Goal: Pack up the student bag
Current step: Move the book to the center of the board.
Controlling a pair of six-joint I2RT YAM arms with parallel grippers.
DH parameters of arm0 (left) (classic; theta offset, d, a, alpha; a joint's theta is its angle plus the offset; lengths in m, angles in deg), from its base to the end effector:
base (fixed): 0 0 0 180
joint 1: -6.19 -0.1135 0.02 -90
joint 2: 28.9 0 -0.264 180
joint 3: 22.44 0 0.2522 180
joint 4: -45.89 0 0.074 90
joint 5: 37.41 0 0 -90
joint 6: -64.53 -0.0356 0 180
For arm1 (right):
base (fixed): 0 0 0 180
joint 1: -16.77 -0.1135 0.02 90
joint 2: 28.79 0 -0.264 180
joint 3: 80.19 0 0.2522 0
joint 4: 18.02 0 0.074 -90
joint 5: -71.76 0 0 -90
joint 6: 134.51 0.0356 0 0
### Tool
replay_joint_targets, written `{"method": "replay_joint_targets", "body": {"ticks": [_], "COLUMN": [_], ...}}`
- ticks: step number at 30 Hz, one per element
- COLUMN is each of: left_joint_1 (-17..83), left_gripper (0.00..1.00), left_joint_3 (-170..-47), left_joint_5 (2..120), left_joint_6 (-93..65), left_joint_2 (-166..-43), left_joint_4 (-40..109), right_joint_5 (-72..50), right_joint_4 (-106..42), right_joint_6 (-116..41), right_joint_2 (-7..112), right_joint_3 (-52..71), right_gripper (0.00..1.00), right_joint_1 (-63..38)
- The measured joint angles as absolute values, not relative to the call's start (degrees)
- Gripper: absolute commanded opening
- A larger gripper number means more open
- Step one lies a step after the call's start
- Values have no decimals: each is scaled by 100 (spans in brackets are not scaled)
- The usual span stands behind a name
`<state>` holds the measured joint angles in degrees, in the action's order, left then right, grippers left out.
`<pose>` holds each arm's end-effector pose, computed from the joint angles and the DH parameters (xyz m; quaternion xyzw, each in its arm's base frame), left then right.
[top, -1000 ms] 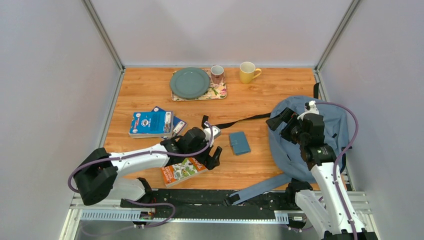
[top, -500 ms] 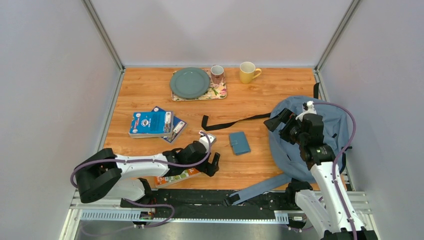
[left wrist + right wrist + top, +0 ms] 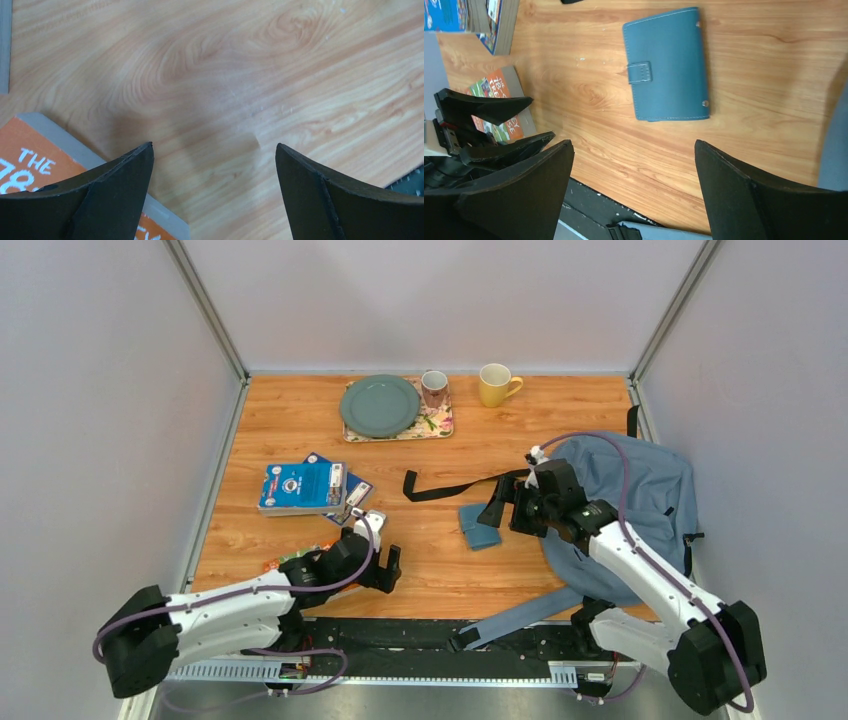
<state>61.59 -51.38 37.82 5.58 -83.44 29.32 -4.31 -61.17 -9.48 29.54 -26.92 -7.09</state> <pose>0.1066 -0.1386 0.1468 0.1403 0.8972 -0.1897 0.3734 0.1840 0.0907 0.2350 0.0472 0.9271 0.2727 0.2526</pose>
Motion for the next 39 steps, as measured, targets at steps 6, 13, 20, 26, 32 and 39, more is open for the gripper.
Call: {"method": "replay_joint_targets", "body": {"ticks": [6,13,20,26,32,39], "left_joint_1": [6296,6764,7571,7623,6211,4819], "left_gripper": [99,90,91,99,99,99], "left_joint_3": [-5232,-5900,-5968,-5756,-5642,-5632], "left_joint_5": [4187,4414,4126,3481,3260,3603], "left_joint_6": [490,1065,2700,3318,2584,1660], "left_joint_2": [-7074,-6803,-6882,-6714,-6871,-6959], "left_joint_4": [1642,619,-1059,-1671,-1376,-817], "right_joint_5": [-643,-776,-877,-892,-901,-1482], "right_joint_4": [-6049,-6014,-5981,-5940,-5743,-5852], "right_joint_6": [-1022,-1053,-1110,-1114,-1081,-983], "right_joint_2": [3367,3467,3767,3859,4162,4761], "right_joint_3": [-2375,-2264,-2200,-2200,-2196,-2167], "right_gripper": [95,95,95,95,93,94], "right_joint_1": [-1192,-1205,-1205,-1205,-1205,-1487]}}
